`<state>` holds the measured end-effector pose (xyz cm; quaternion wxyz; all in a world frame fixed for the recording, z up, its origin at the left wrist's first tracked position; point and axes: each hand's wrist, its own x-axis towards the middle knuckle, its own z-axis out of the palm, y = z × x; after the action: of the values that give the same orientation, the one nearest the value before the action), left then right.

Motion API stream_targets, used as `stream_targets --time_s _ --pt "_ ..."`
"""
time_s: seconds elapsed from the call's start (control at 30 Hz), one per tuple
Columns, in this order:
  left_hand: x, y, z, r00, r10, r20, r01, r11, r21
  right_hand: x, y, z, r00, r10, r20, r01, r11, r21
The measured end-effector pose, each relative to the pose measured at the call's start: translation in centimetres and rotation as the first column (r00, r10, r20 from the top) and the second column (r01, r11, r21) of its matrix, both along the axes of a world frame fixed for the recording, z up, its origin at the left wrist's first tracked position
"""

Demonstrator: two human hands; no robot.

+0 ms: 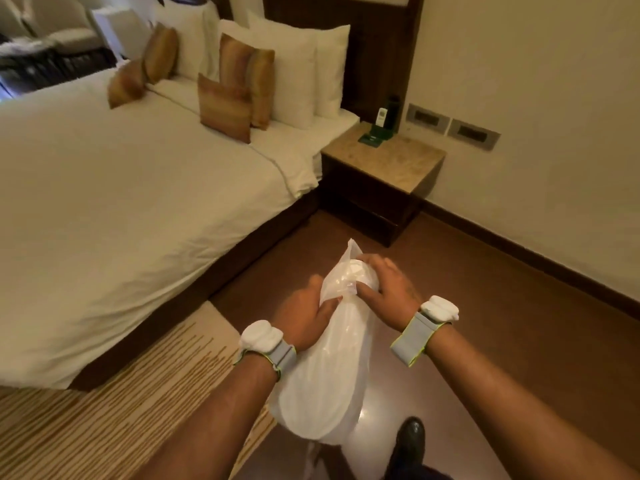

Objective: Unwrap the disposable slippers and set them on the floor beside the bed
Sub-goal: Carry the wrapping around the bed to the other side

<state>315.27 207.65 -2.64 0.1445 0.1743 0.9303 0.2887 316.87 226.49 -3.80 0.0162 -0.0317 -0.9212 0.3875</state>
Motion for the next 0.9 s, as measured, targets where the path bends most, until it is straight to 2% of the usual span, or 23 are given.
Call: stream_targets --time_s 0.2,0.37,0.53,0.6,0.67,0.77,0.9 --pt "-0.5 5.1 0.8 0.968 0.249 0.022 -0.25 0.959 0.133 -5.2 5.3 1.4 0.968 0.248 0.026 -0.248 0.968 -0.025" --pt "-2.0 5.8 1.2 0.888 0.452 0.08 -0.457 0.856 0.243 -9.8 4.9 2.4 0.918 0.396 0.009 -0.391 0.91 -0.14" --pt "-3.6 4.3 1.2 0.814 0.563 0.145 -0.571 0.728 0.379 -13.8 1.9 3.4 0.898 0.44 0.001 -0.408 0.832 -0.377" --pt "-4.6 3.1 0.7 0.788 0.597 0.15 -0.599 0.69 0.407 -15.6 0.4 3.6 0.888 0.459 0.016 -0.411 0.809 -0.421" --pt "-5.3 2.5 0.5 0.78 0.607 0.151 -0.607 0.677 0.418 -16.7 0.0 3.6 0.877 0.481 0.015 -0.44 0.815 -0.377" --pt "-6.8 1.5 -0.5 0.758 0.631 0.164 -0.631 0.649 0.425 -19.5 -0.8 3.4 0.826 0.56 0.059 -0.536 0.814 -0.222" --pt "-7.6 1.3 -2.0 0.73 0.661 0.177 -0.669 0.636 0.385 -22.6 -1.0 2.8 0.75 0.647 0.139 -0.646 0.761 -0.06"
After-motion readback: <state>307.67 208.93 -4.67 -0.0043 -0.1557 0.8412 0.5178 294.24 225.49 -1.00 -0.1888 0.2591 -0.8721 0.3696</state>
